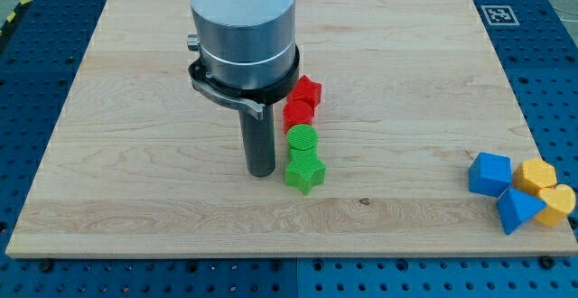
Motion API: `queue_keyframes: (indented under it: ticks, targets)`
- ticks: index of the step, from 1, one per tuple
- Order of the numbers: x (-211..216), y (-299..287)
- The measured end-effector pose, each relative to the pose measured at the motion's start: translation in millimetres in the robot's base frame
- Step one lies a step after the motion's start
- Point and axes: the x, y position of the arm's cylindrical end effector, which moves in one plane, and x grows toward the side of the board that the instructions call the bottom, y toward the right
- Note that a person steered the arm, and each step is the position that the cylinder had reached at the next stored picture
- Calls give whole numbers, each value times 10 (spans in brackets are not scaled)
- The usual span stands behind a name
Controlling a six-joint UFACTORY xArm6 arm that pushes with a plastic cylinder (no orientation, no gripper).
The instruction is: Move the green star diagonally to the bottom right of the green circle
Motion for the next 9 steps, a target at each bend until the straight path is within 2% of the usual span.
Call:
queue_keyframes:
  ticks: [5, 7, 9]
  targets:
    - [77, 298]
    - [108, 610]
    - [127, 610]
